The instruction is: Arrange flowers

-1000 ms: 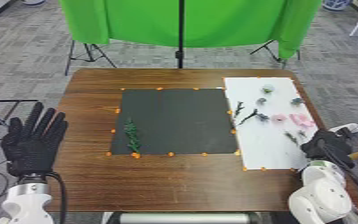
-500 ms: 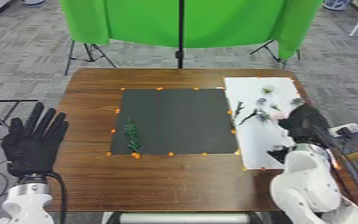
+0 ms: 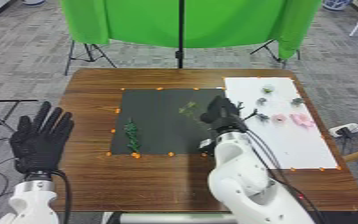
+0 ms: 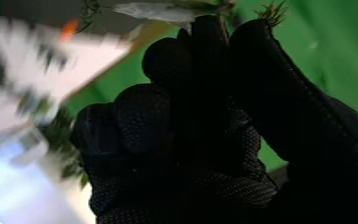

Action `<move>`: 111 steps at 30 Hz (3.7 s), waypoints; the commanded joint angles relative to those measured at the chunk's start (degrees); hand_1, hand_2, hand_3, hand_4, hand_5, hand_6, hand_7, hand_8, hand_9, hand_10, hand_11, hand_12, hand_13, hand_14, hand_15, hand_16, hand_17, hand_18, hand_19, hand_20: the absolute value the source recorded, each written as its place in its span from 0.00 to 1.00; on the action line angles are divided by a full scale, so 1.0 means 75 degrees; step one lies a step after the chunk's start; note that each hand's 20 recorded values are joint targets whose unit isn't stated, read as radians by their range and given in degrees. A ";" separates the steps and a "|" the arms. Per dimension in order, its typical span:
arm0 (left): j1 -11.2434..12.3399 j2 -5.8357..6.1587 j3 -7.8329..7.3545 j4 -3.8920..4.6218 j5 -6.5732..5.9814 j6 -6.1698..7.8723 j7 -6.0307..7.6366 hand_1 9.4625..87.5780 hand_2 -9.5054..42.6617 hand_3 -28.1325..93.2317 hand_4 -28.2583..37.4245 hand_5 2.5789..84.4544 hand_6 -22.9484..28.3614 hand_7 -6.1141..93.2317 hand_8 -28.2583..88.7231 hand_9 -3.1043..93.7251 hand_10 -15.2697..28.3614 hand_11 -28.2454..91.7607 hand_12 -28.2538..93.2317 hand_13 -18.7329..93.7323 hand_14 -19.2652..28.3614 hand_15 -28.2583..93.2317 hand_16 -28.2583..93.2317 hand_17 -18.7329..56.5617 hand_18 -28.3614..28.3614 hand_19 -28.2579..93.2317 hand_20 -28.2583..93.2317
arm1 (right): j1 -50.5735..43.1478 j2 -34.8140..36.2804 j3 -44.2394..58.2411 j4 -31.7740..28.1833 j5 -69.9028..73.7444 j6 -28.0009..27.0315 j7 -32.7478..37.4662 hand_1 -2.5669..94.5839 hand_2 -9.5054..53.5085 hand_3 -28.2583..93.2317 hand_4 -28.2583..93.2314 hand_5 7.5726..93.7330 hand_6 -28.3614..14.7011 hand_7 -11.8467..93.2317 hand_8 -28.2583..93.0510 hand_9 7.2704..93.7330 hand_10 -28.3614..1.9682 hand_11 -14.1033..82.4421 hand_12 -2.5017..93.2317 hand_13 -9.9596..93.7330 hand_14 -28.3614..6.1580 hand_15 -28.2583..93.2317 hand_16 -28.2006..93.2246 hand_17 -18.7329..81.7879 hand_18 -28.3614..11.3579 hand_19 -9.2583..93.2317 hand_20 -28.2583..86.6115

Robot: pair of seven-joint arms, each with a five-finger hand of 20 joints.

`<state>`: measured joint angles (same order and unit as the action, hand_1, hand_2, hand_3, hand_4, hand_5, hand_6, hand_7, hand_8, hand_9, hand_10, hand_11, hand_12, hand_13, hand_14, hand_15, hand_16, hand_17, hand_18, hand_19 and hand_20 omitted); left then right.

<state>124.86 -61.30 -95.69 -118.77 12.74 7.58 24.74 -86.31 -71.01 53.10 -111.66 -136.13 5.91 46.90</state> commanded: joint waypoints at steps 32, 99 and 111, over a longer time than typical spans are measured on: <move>-0.0683 0.0274 0.0581 0.0362 -0.0097 0.0099 -0.0659 0.18 0.40 0.86 0.00 0.38 0.61 0.13 0.16 0.31 0.69 0.31 0.29 0.33 0.72 0.37 0.20 0.14 0.70 0.42 0.29 | -0.0584 -0.1743 -0.0685 0.1305 -0.0670 0.0053 -0.0278 0.51 0.00 0.89 0.00 0.58 0.54 0.71 0.29 0.61 0.24 0.71 0.38 0.65 0.26 0.91 0.44 0.53 0.00 1.00 0.75; -0.0018 -0.0070 0.0223 0.0094 -0.0225 0.0119 -0.0142 0.17 0.41 0.86 0.00 0.38 0.60 0.13 0.16 0.32 0.67 0.32 0.29 0.34 0.71 0.37 0.21 0.14 0.71 0.43 0.29 | -0.1035 -0.0001 0.0807 -0.0506 -0.0199 -0.0724 -0.0181 0.46 0.00 0.91 0.04 0.77 0.54 0.54 0.38 0.72 0.23 0.66 0.36 0.71 0.26 0.89 0.47 0.54 0.00 1.00 0.75; 0.0137 -0.0092 0.0190 0.0023 -0.0249 0.0112 -0.0059 0.18 0.41 0.86 0.00 0.39 0.61 0.13 0.16 0.32 0.69 0.32 0.29 0.34 0.72 0.37 0.21 0.14 0.71 0.43 0.29 | -0.0422 0.0751 0.1605 0.0448 -0.0848 -0.0161 0.0088 0.41 0.00 0.92 0.01 0.59 0.46 0.53 0.10 0.58 0.15 0.70 0.30 0.65 0.24 0.91 0.45 0.54 0.00 1.00 0.77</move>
<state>124.38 -61.40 -94.27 -118.42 11.26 8.08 24.05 -92.94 -68.43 63.60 -112.53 -143.93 5.62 46.86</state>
